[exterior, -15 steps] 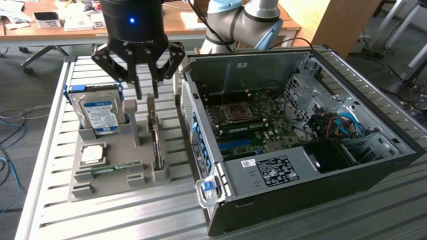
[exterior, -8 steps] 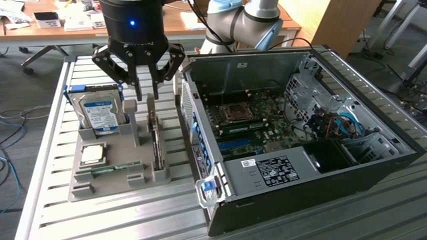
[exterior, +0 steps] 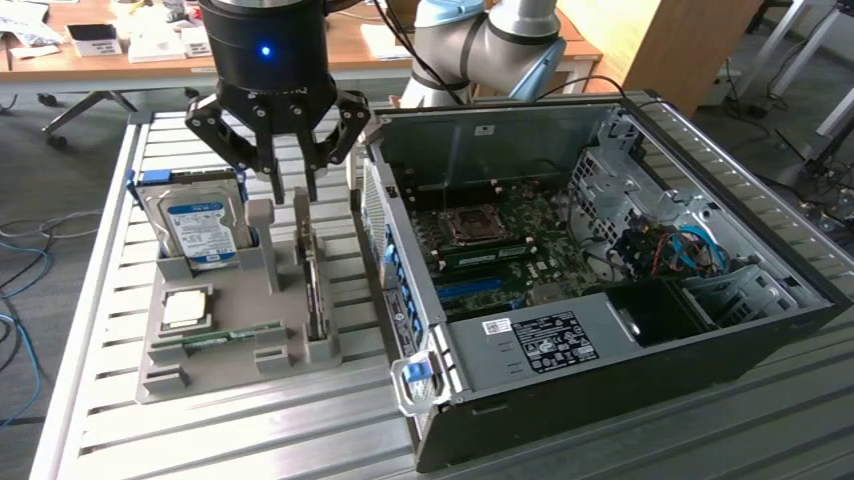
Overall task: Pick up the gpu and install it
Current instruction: 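Pick up the gpu and move the gpu toward the slot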
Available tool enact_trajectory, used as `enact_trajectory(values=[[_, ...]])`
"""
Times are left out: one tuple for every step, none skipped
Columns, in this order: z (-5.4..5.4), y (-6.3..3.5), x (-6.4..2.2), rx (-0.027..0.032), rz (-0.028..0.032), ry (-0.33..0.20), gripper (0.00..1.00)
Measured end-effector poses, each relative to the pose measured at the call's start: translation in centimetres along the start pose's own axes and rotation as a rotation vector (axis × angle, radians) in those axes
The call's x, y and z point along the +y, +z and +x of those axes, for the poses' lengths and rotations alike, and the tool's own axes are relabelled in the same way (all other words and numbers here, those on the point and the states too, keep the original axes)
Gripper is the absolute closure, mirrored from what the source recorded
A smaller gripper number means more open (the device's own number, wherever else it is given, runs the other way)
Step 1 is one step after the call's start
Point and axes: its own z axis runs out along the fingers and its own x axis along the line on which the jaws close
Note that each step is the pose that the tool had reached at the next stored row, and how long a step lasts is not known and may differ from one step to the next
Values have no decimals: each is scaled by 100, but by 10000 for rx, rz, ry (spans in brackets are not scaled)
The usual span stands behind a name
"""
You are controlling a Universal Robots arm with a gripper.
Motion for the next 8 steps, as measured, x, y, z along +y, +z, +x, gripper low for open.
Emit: enact_trajectory(values=[[0,3,0,1,1,0,64],[0,3,0,1,1,0,64],[0,3,0,2,2,0,64],[0,4,0,1,1,0,64],[0,4,0,1,1,0,64],[0,4,0,1,1,0,64],[0,4,0,1,1,0,64],[0,6,0,1,1,0,64]])
